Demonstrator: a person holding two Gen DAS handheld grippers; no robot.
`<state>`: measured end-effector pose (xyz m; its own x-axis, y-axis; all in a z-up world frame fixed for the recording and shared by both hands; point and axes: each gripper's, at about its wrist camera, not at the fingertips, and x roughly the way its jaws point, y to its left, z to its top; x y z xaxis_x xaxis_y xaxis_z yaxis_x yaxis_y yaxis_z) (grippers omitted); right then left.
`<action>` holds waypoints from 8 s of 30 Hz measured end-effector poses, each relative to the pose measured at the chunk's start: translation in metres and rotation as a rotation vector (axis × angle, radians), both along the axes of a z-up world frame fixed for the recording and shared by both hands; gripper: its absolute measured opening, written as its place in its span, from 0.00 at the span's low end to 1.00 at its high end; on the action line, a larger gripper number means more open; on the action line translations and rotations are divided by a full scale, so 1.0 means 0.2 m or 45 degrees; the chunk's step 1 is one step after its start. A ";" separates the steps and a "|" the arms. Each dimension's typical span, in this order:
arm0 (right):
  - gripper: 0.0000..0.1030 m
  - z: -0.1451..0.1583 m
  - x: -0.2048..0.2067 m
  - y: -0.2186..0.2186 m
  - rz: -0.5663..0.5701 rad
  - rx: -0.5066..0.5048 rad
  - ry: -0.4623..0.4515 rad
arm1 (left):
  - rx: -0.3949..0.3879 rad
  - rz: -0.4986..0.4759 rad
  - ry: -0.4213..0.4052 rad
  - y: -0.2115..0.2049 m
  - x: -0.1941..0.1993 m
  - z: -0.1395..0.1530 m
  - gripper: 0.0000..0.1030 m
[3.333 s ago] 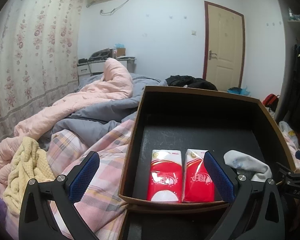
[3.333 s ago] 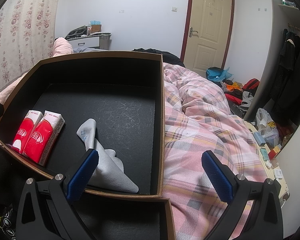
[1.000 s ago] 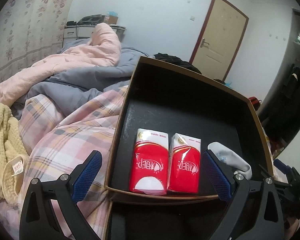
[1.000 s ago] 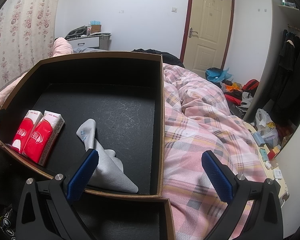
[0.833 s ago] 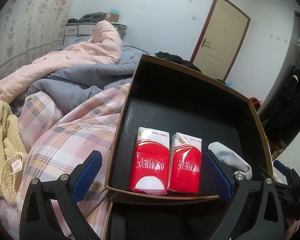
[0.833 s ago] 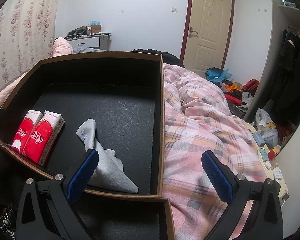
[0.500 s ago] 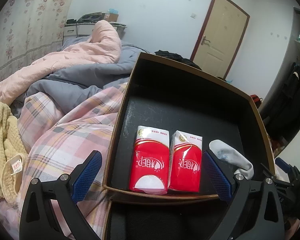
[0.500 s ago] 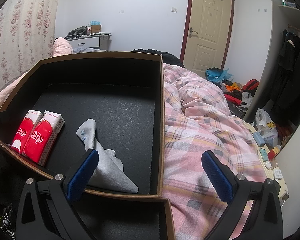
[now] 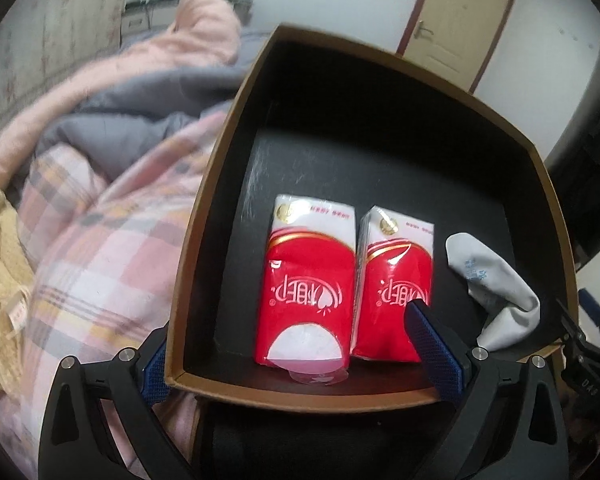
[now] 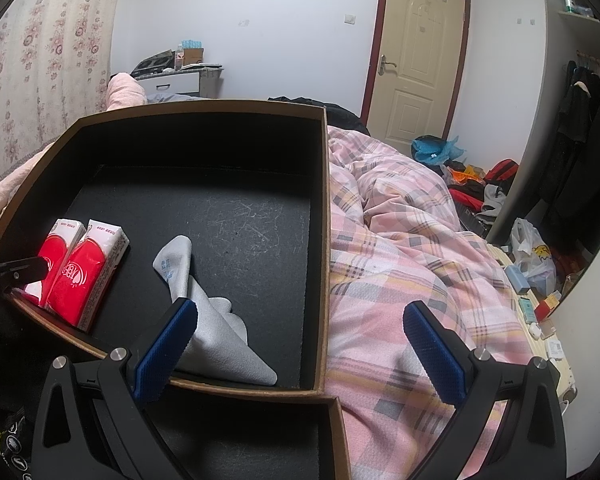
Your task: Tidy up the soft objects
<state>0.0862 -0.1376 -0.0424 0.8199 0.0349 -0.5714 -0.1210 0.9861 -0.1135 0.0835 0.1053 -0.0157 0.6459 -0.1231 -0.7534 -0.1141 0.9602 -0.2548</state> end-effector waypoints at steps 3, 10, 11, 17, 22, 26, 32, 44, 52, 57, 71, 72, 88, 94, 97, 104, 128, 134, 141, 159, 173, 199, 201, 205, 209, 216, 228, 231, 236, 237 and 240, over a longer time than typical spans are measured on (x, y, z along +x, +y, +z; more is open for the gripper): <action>0.99 0.03 0.01 -0.03 0.061 0.060 0.031 | -0.056 0.009 0.013 0.02 0.01 -0.01 1.00; 0.99 0.23 -0.15 -0.13 0.272 0.276 -0.054 | -0.062 0.019 -0.049 0.02 -0.02 0.02 1.00; 0.99 0.26 -0.17 -0.15 0.341 0.312 -0.030 | -0.065 0.020 -0.065 0.03 -0.03 0.03 1.00; 0.99 0.25 -0.27 -0.04 0.819 0.391 0.239 | -0.072 0.042 -0.175 0.07 -0.11 0.08 1.00; 0.99 0.13 -0.36 0.18 1.021 0.165 0.349 | -0.092 0.071 -0.182 0.06 -0.12 0.13 0.99; 0.99 0.06 -0.40 0.24 1.054 0.027 0.401 | -0.087 0.107 -0.208 0.06 -0.18 0.21 0.99; 0.86 -0.03 -0.32 0.24 1.069 -0.025 0.519 | 0.133 0.114 -0.392 -0.01 -0.37 0.47 0.99; 0.48 -0.11 -0.21 0.16 1.115 0.024 0.638 | 0.195 0.139 -0.551 0.06 -0.54 0.61 1.00; 0.41 -0.03 -0.26 -0.02 1.119 0.116 0.595 | 0.148 0.195 -0.529 0.18 -0.56 0.57 1.00; 0.41 0.08 -0.21 -0.20 1.096 0.310 0.473 | 0.101 0.216 -0.516 0.24 -0.56 0.55 1.00; 0.41 0.28 0.00 -0.56 0.508 0.659 0.007 | 0.087 0.219 -0.451 0.24 -0.52 0.49 1.00; 0.41 0.29 0.01 -0.58 0.491 0.677 -0.023 | 0.095 0.214 -0.445 0.23 -0.52 0.48 1.00; 0.41 0.30 0.03 -0.26 0.266 0.542 -0.191 | 0.228 0.102 -0.407 0.07 -0.49 0.45 1.00; 0.41 0.27 0.03 -0.25 0.239 0.535 -0.164 | 0.236 0.083 -0.401 0.04 -0.48 0.45 1.00; 0.42 0.21 0.01 -0.21 0.244 0.451 -0.147 | 0.234 0.081 -0.403 0.03 -0.49 0.45 1.00; 0.43 0.18 -0.04 -0.10 0.274 0.241 -0.092 | 0.244 0.064 -0.408 0.00 -0.49 0.46 1.00; 0.71 0.14 -0.05 -0.09 0.268 0.138 -0.038 | 0.259 0.063 -0.416 0.01 -0.50 0.47 1.00; 0.71 0.14 -0.05 -0.08 0.267 0.138 -0.038 | 0.286 0.044 -0.384 0.05 -0.50 0.48 1.00; 0.71 0.14 -0.05 -0.08 0.267 0.138 -0.038 | 0.417 -0.293 -0.164 -0.08 -0.47 0.36 1.00; 0.71 0.14 -0.05 -0.08 0.267 0.138 -0.038 | 0.298 -0.511 -0.051 -0.26 -0.42 0.24 0.99; 0.71 0.14 -0.05 -0.08 0.266 0.138 -0.038 | 0.256 -0.587 0.022 -0.28 -0.41 0.19 0.93; 0.71 0.14 -0.05 -0.08 0.265 0.138 -0.039 | 0.134 -0.523 -0.007 -0.21 -0.38 0.24 0.09; 0.71 0.14 -0.05 -0.08 0.266 0.138 -0.039 | 0.109 -0.520 -0.033 -0.20 -0.38 0.26 0.08; 0.71 0.14 -0.05 -0.08 0.265 0.138 -0.039 | 0.097 -0.524 -0.085 -0.20 -0.41 0.31 0.06; 0.71 0.14 -0.05 -0.08 0.264 0.138 -0.038 | 0.179 -0.508 -0.081 -0.23 -0.41 0.31 0.06; 0.71 0.14 -0.05 -0.08 0.264 0.138 -0.038 | 0.062 -0.461 -0.057 -0.17 -0.39 0.29 0.07; 0.71 0.14 -0.05 -0.08 0.264 0.138 -0.038 | -0.050 -0.414 -0.126 -0.13 -0.42 0.34 0.07; 0.71 0.14 -0.05 -0.08 0.264 0.137 -0.038 | -0.048 -0.411 -0.133 -0.14 -0.42 0.34 0.07; 0.71 0.14 -0.05 -0.08 0.263 0.137 -0.038 | -0.103 -0.376 -0.187 -0.10 -0.43 0.36 0.07; 0.71 0.14 -0.05 -0.08 0.263 0.138 -0.038 | -0.115 -0.364 -0.203 -0.08 -0.43 0.37 0.07; 0.71 0.14 -0.05 -0.08 0.263 0.137 -0.038 | -0.168 -0.306 -0.250 -0.03 -0.44 0.39 0.07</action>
